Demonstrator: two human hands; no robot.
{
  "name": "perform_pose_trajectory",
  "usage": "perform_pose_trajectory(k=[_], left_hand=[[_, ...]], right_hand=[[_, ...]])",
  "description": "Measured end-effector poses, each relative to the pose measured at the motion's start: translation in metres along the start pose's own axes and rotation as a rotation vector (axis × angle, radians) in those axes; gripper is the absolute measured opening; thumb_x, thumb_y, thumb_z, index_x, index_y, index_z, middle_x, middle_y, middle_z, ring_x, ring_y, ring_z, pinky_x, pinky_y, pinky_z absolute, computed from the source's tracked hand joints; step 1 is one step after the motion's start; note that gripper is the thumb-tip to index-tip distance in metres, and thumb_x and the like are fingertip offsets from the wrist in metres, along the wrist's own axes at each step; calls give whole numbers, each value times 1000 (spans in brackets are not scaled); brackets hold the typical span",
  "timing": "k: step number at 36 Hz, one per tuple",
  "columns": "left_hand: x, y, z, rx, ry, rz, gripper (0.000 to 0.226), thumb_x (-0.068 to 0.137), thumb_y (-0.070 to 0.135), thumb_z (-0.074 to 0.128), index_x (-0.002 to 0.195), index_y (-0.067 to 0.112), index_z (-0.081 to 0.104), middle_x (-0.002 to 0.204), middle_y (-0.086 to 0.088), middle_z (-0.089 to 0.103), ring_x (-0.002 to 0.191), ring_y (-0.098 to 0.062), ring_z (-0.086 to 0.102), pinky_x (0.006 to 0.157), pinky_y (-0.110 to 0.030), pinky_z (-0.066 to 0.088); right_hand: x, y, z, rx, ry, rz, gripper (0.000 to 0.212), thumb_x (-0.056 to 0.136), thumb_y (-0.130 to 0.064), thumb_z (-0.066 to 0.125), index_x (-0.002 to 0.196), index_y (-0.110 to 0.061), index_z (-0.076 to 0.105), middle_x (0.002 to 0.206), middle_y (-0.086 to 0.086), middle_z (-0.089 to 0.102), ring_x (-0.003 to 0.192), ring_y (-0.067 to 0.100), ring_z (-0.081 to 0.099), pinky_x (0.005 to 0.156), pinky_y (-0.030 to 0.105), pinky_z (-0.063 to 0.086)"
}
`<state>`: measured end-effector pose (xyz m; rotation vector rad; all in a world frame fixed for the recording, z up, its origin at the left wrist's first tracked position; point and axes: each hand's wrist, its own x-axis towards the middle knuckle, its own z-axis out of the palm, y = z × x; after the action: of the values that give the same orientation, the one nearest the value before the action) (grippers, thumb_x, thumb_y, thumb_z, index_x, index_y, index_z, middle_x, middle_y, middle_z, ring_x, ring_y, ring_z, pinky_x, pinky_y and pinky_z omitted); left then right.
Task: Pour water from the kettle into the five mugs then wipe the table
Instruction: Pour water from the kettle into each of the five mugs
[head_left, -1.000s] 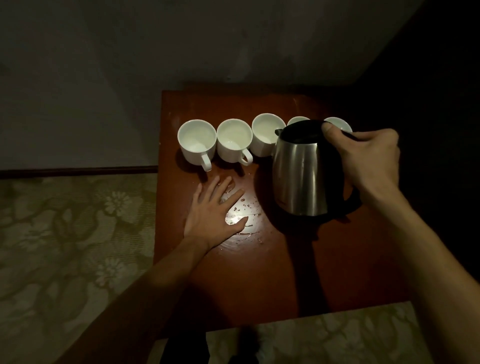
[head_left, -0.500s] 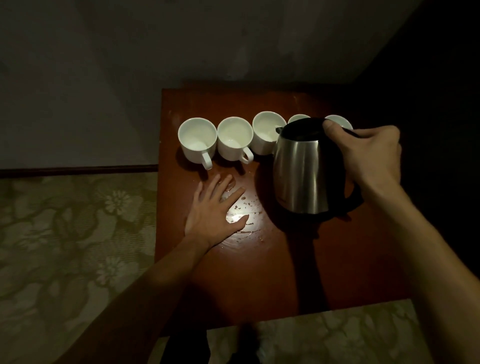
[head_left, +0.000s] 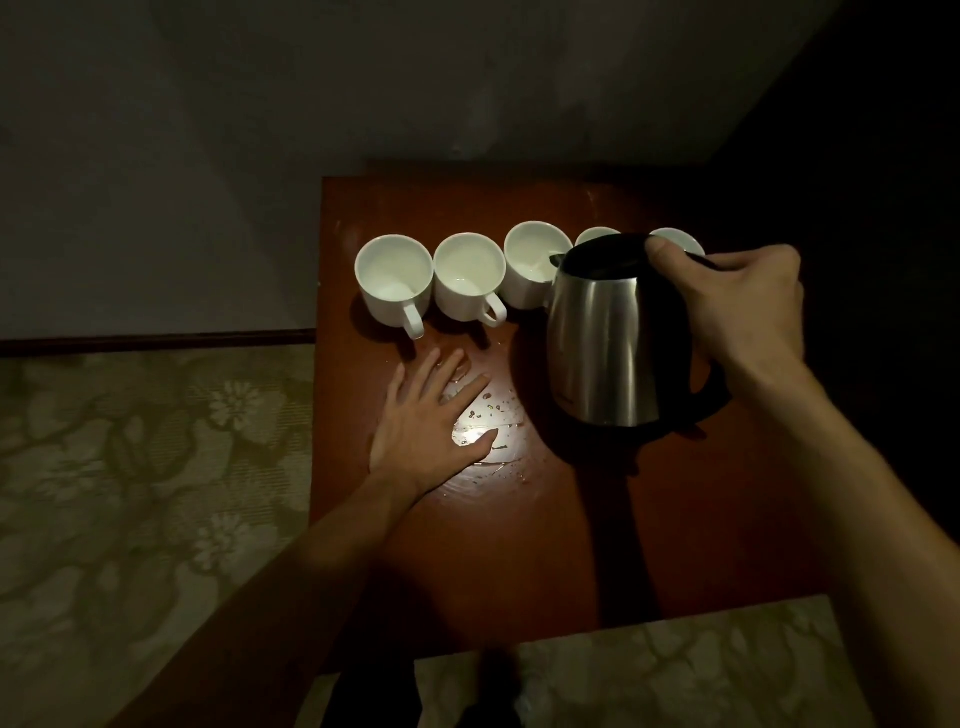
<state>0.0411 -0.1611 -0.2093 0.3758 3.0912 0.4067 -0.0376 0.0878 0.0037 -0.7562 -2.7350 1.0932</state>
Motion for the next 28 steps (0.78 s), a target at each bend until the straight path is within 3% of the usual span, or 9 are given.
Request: perform_pose_trajectory(k=[3,8,12,22,25,28], left_hand=[[0,0,0,-11,-5,0,74,92,78,38,158,46,30,171,1,16,159,-22,5,126,-55,3],[0,1,-3,4,-12,-3,75,92,78,36,159,46,27,172,1,15,159,-22,4,125,-54,1],[0,1,-4,5,-19,-4,75,92,78,35,159,46,26,172,1,14,159,-21,3,125,-53,-1],[0,1,-4,4,-17,-2,75,92,79,34,159,47,25,172,1,14,159,-21,3,126,-54,0],[-1,0,-3,-2,-14,-3,74,92,79,35,159,47,26,172,1,14,159,-21,3,126,-54,1],[0,0,-2,-7,-13,-2,75,92,79,36,159,47,26,172,1,15,159,-22,4,126,-55,1]], right_hand=[[4,4,0,2,-8,-6,139,24,-117,45,120,-23,76,116,0,78,100,20,78,84,48,67],[2,0,0,-15,-30,6,119,38,-107,61,119,-22,77,114,0,78,101,21,77,87,51,67],[9,4,0,-6,-16,3,138,24,-118,47,119,-22,76,114,-1,78,100,21,78,86,49,67],[8,4,-1,-10,-18,-7,139,26,-117,46,121,-21,76,116,0,78,102,21,77,87,48,67],[7,3,-2,-11,-11,-8,135,28,-117,50,120,-21,77,114,0,79,101,21,78,87,49,67],[3,-1,-4,-20,-25,-6,113,45,-103,61,118,-19,79,113,1,80,101,21,78,88,51,67]])
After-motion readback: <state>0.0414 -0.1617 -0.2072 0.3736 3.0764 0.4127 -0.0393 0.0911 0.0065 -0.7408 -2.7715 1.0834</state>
